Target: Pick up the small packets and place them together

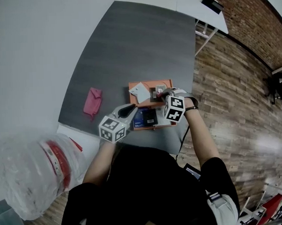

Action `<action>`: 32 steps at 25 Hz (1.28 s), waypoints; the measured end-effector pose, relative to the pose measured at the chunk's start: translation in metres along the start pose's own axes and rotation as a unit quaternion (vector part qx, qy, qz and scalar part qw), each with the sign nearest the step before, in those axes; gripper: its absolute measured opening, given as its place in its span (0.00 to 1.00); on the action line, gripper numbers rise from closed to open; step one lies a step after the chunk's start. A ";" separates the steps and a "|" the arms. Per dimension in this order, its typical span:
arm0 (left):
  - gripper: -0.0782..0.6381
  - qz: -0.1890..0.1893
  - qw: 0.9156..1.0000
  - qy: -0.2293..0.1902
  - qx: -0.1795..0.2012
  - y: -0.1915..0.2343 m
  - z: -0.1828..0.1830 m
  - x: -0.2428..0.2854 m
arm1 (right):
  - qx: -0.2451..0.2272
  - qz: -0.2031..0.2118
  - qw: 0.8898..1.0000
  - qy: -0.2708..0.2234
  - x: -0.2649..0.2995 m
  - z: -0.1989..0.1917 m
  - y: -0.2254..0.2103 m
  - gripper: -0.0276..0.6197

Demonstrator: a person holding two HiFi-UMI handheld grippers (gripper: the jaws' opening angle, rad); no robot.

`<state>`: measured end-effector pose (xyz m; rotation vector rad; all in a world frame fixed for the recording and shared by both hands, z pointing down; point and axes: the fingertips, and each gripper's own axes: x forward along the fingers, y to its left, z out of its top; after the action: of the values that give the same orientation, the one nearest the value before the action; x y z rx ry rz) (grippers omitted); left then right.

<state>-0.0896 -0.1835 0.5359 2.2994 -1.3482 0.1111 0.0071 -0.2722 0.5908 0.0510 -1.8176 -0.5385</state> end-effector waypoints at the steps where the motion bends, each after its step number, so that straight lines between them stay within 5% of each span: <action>1: 0.17 0.001 1.000 0.001 -0.001 0.002 -0.001 0.000 | -0.003 -0.001 1.000 -0.002 0.002 0.001 -0.001 0.08; 7: 0.17 0.015 1.000 0.005 -0.005 0.009 -0.003 -0.007 | -0.012 -0.008 1.000 -0.001 0.015 0.004 -0.008 0.08; 10: 0.17 0.021 1.000 0.007 -0.005 0.014 -0.005 -0.010 | -0.010 -0.009 1.000 0.000 0.019 0.004 -0.009 0.19; 32: 0.17 -0.019 1.000 0.019 0.009 -0.007 -0.013 0.002 | 0.032 -0.013 0.997 -0.063 -0.023 0.025 0.031 0.13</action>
<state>-0.0805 -0.1761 0.5457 2.3247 -1.2896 0.1563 -0.0011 -0.2291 0.5771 0.0871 -1.9606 -0.5113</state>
